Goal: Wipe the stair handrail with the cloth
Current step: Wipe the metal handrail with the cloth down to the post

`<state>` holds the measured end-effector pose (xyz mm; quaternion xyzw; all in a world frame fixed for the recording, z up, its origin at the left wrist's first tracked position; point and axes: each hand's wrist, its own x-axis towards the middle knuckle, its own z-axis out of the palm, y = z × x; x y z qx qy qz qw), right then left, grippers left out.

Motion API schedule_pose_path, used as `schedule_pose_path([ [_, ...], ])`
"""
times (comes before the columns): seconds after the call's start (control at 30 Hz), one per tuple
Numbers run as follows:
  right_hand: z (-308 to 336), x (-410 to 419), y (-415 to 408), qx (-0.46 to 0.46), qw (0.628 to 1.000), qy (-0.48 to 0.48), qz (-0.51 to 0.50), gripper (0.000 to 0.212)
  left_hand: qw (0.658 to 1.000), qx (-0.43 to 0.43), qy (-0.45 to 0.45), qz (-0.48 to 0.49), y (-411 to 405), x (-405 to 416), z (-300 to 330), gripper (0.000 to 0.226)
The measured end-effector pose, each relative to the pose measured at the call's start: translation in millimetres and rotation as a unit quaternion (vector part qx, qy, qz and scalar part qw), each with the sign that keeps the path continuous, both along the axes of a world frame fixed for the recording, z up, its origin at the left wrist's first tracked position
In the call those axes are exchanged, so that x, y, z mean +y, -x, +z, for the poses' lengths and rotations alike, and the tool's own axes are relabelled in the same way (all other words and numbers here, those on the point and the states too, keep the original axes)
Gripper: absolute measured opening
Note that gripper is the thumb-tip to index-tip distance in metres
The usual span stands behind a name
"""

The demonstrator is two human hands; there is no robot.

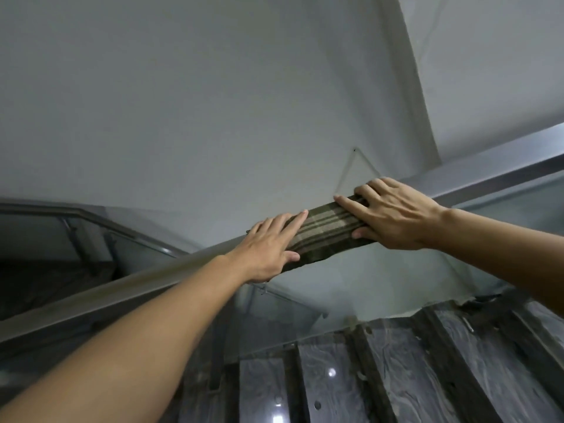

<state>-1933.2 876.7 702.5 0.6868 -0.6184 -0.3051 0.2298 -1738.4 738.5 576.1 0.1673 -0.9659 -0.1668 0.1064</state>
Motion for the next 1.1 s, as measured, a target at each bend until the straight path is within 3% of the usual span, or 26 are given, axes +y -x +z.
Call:
schedule_pose_path([
  [0.43, -114, -100, -150, -0.007, 0.998, -0.023, 0.049, 0.072, 0.998, -0.011, -0.021, 0.053, -150, -90, -123, 0.084],
  [0.67, -209, -177, -265, -0.012, 0.997, -0.041, 0.061, 0.073, 0.991, -0.064, -0.040, 0.106, -264, -150, -197, 0.090],
  [0.77, -239, -202, -305, -0.014, 0.997, -0.046, 0.060, 0.072, 0.985, -0.045, 0.011, 0.164, -292, -145, -218, 0.097],
  [0.93, -267, -229, -349, -0.011, 0.997, -0.065, 0.048, 0.073, 0.978, -0.001, -0.056, 0.203, -327, -157, -267, 0.085],
  [1.1, -299, -261, -401, -0.034, 0.995, -0.083, 0.045, 0.071, 0.980, 0.014, -0.058, 0.190, -379, -205, -310, 0.082],
])
